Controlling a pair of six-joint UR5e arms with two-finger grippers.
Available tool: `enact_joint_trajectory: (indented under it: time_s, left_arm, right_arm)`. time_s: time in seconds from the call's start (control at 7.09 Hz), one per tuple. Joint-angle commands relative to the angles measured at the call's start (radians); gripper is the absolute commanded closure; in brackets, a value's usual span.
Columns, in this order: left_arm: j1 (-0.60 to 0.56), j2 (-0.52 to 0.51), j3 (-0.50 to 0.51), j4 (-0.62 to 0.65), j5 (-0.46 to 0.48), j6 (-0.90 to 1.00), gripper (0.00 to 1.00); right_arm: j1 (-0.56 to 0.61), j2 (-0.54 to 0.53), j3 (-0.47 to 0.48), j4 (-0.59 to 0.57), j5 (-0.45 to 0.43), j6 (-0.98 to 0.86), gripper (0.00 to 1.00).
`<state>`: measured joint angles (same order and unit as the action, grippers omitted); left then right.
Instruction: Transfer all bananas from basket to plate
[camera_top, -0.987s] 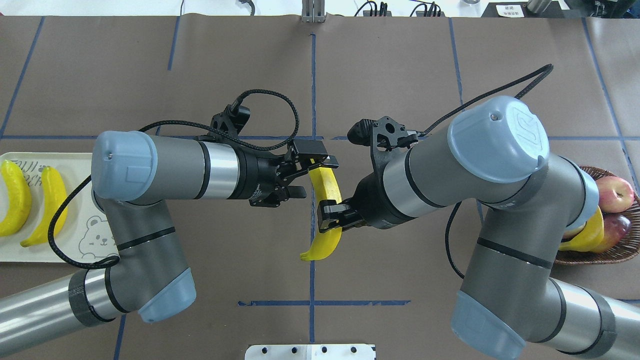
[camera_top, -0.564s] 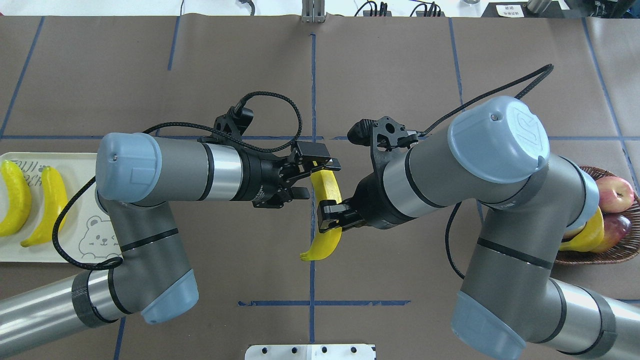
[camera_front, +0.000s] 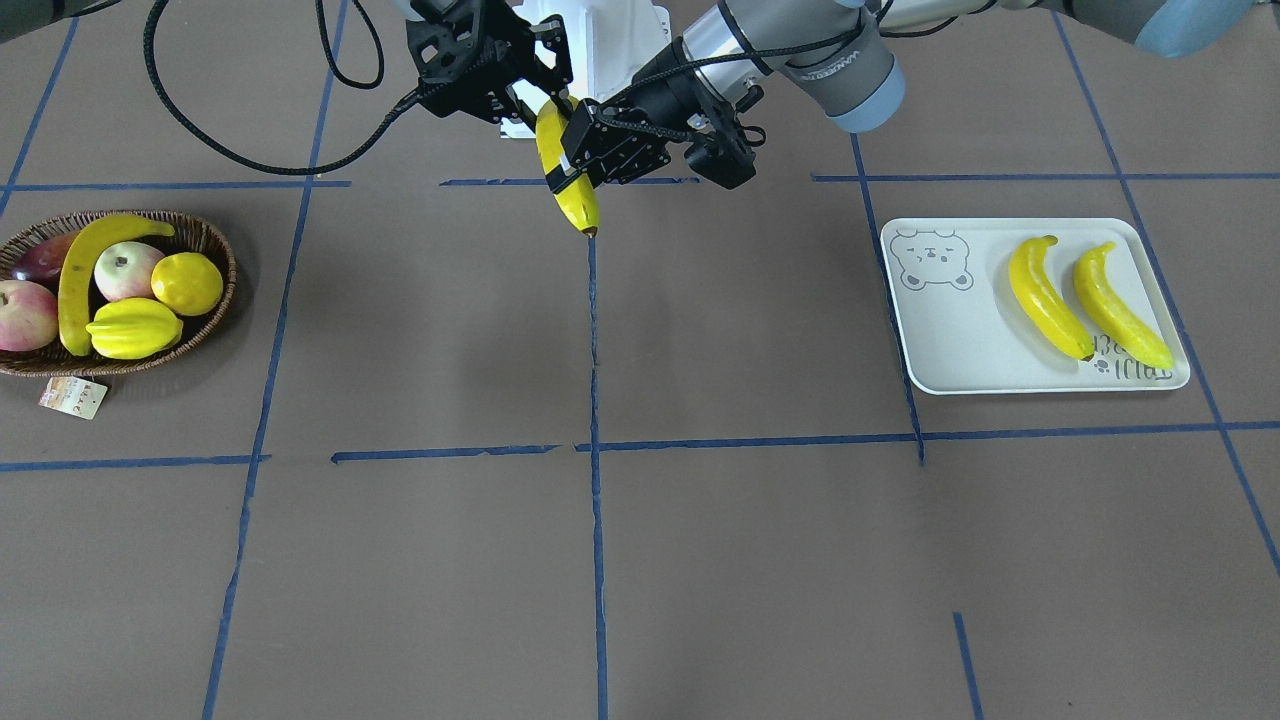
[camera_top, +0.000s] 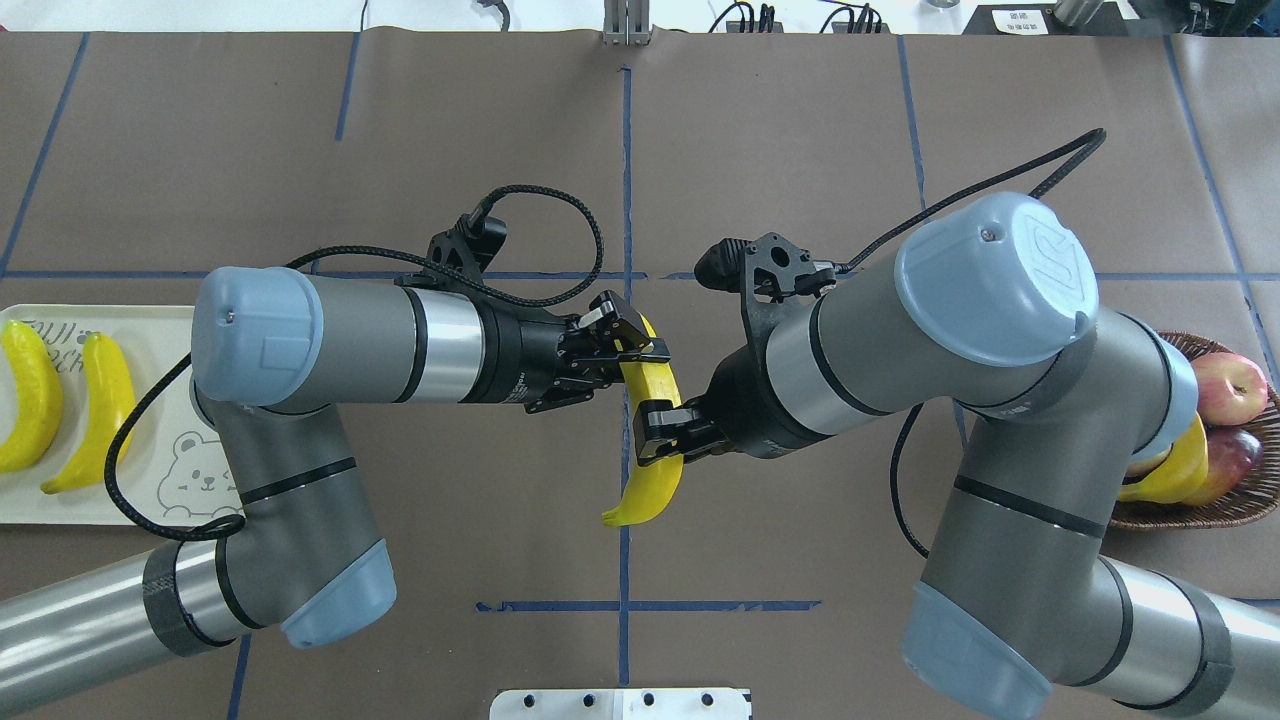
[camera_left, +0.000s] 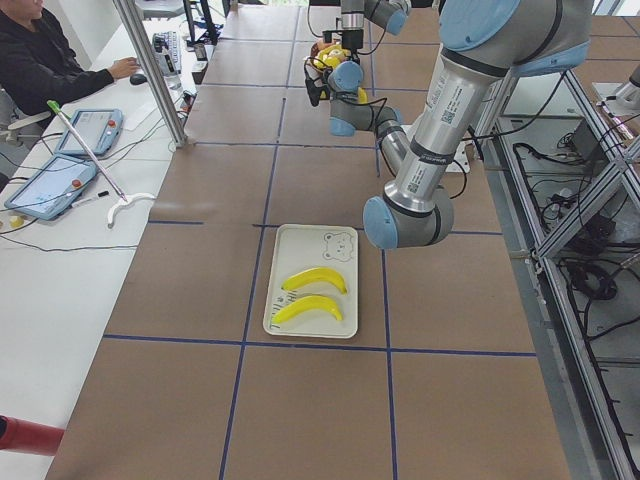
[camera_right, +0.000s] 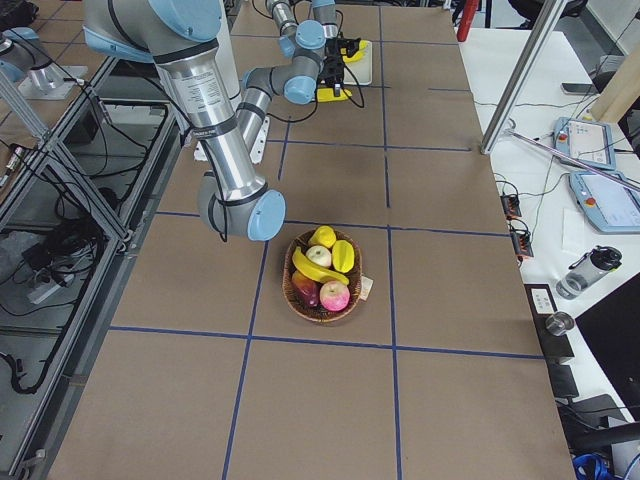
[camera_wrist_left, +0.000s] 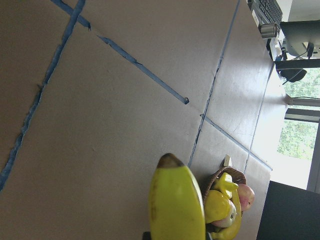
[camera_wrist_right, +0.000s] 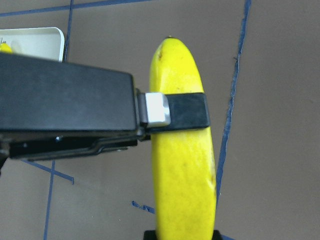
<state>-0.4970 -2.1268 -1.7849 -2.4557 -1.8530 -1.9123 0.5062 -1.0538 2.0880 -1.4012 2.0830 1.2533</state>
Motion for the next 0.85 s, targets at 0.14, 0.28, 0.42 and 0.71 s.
enact_joint_trajectory:
  time_s: [0.14,0.28,0.42,0.71]
  left_arm:
    - [-0.003,0.005,-0.001,0.001,0.000,0.006,1.00]
    - [-0.009,0.008,-0.001,0.013,0.001,0.015,1.00]
    - [-0.044,0.014,0.002,0.071,-0.008,0.018,1.00]
    - [-0.119,0.114,-0.043,0.333,-0.070,0.179,1.00]
  right_arm:
    - [0.000,0.000,0.004,0.001,0.000,0.034,0.00]
    - [0.003,0.000,0.010,0.001,-0.001,0.035,0.00]
    - [0.014,0.000,0.021,-0.001,-0.004,0.035,0.00]
    - [0.050,-0.009,0.029,-0.002,-0.009,0.034,0.00]
